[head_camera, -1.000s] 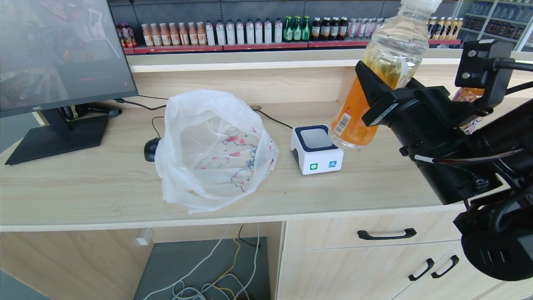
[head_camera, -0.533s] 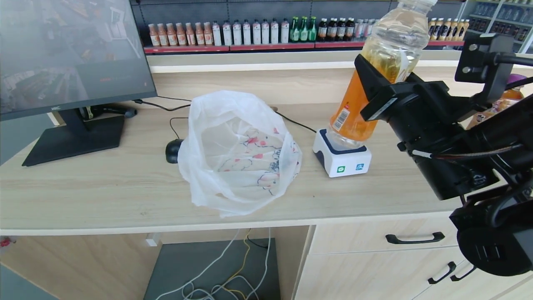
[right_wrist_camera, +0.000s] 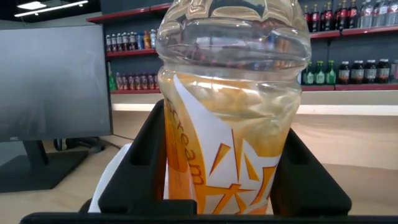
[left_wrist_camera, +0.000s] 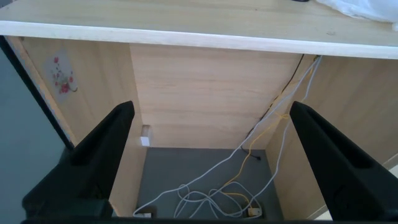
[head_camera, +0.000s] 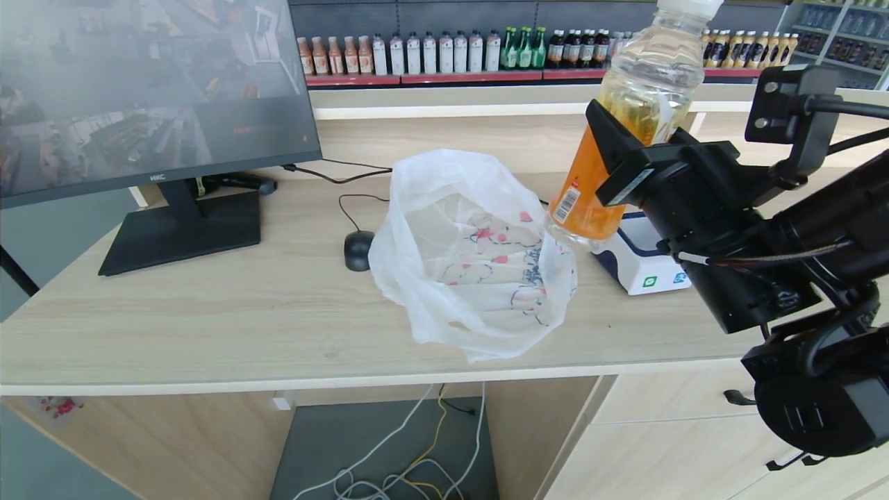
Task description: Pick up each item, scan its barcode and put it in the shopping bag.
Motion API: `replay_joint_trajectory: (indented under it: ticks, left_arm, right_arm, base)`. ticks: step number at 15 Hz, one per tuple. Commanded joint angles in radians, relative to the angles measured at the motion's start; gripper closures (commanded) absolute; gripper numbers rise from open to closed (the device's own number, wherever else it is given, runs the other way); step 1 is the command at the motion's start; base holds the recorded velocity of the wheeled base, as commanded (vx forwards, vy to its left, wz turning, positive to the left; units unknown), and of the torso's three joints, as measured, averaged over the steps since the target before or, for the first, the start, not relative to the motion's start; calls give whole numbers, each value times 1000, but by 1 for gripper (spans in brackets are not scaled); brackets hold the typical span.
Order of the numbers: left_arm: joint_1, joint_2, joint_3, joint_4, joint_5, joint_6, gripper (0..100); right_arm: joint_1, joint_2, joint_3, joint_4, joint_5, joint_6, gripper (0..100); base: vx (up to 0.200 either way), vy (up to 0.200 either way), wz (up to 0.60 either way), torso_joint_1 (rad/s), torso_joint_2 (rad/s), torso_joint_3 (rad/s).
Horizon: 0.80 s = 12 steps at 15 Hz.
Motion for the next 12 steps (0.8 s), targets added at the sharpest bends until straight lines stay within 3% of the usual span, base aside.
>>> replay_joint_trajectory:
  ticks: [1, 12]
  left_arm:
    - [1, 0, 0, 1, 1, 0, 0]
    - [1, 0, 0, -1, -1, 2, 0]
  right_arm:
    - [1, 3, 2, -2, 1, -1, 100]
    - [28, 49, 3, -2, 8, -2, 100]
  base:
    - [0, 200, 0, 7, 2, 12]
    - [0, 0, 0, 0, 0, 0]
